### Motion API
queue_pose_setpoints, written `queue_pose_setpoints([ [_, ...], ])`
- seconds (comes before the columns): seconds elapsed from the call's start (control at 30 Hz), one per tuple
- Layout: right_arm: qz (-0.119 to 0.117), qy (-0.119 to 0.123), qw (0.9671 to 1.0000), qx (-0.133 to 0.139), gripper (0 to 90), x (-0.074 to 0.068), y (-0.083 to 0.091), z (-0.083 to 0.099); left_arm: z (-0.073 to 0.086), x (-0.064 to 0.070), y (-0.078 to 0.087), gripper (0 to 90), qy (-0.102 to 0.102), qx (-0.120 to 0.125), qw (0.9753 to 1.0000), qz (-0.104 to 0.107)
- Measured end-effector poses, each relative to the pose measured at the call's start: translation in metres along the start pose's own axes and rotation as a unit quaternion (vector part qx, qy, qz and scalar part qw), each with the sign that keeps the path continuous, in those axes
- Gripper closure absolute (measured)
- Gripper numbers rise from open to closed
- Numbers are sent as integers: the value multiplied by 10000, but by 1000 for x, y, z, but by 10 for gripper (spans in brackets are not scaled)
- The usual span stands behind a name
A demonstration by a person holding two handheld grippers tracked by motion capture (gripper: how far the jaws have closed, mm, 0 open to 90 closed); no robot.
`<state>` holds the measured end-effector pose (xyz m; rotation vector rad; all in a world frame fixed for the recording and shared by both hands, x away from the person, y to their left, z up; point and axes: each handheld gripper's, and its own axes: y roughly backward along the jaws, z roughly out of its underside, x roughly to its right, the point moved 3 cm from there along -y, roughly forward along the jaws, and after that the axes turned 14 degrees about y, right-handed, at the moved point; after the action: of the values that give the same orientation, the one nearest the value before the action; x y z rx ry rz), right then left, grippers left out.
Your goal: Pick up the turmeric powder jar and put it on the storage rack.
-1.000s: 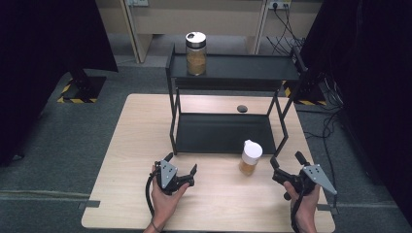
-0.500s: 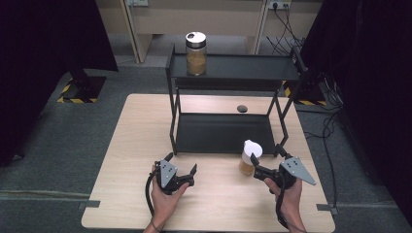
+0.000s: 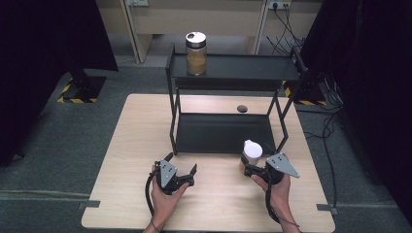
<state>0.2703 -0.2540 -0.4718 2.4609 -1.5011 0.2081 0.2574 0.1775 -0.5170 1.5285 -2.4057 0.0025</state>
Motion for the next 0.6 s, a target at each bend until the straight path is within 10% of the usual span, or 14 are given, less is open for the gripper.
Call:
queue_pose_setpoints([
  [0.6, -9, 6, 10000, -5, 305, -2, -12, 15, 0, 0, 0, 20, -2, -16, 10000, 7],
])
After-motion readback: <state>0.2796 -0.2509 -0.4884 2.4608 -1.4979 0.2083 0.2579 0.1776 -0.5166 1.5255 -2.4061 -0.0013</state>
